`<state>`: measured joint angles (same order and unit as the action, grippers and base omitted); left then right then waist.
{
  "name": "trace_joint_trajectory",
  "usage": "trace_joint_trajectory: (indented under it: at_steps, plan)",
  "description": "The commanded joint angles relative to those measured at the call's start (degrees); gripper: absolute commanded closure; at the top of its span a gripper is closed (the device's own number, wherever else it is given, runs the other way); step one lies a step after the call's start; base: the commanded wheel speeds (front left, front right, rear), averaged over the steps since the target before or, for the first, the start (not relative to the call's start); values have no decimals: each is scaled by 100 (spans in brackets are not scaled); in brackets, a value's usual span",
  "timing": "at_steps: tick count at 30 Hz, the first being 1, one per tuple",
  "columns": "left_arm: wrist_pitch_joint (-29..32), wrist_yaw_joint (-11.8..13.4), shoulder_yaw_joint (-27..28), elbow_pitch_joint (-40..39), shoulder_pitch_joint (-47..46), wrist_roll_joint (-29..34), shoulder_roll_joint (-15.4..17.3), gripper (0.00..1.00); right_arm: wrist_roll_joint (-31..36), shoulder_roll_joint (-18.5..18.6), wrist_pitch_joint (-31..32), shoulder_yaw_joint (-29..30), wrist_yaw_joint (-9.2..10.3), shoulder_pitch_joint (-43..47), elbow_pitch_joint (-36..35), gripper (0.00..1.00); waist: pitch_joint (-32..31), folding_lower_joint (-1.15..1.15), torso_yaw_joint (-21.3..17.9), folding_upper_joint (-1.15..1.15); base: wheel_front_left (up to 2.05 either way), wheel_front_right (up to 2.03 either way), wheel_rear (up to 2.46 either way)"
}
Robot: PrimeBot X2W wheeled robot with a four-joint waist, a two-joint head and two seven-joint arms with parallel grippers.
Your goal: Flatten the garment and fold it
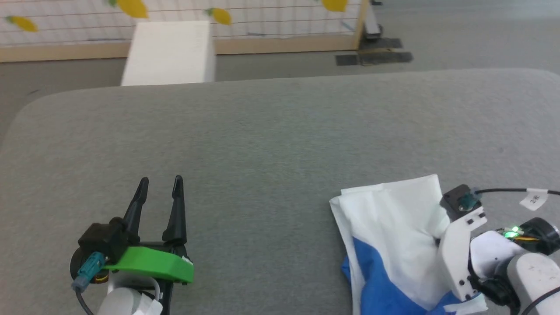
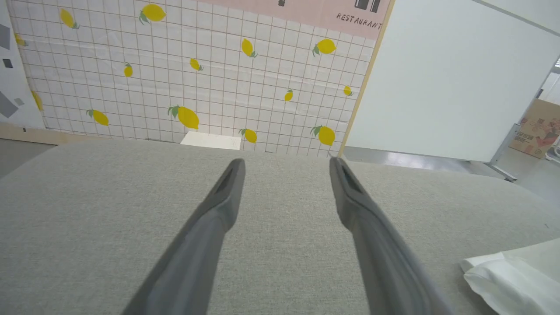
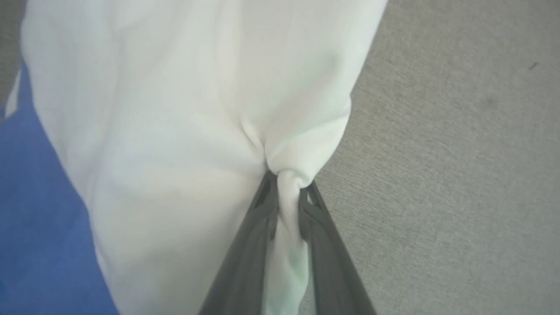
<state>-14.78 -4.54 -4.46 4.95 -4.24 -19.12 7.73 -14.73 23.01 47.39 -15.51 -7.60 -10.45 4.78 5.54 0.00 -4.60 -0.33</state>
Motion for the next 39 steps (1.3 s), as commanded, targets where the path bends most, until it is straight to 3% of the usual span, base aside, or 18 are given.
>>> trace_joint_trajectory:
  at_steps: [1,5,10,15,25,35,36,39]
  plan:
    - [-21,-24,-1,-21,-108,11,-10,0,-43,73,-9,16,11,-127,-3,100,412,0,-823,33,0,0,0]
    - [-19,-32,-8,-66,-290,28,49,0,-65,283,-139,115,11,-424,158,100,739,0,-1198,33,0,0,0]
    - [84,13,66,-303,-518,61,213,0,-32,430,-449,591,11,-964,601,100,1276,0,-1342,33,0,0,0]
    - [303,88,197,-727,-712,101,440,0,62,550,-715,1194,11,-1534,1032,100,1949,0,-1235,33,0,0,0]
    - [701,220,394,-1607,-911,179,801,0,501,1133,-1081,2085,11,-2655,1788,100,3108,0,-867,33,0,0,0]
    - [871,264,495,-1950,-888,161,982,0,1139,1353,-1246,3007,11,-3252,2357,99,3520,0,-715,33,0,0,0]
    - [877,272,502,-1974,-874,159,990,0,1230,1359,-1314,3135,11,-3285,2386,0,3528,0,-707,33,0,0,0]
    - [895,291,516,-2008,-845,153,1010,0,1473,1355,-1536,3446,11,-3379,2420,0,3528,0,-698,33,0,0,0]
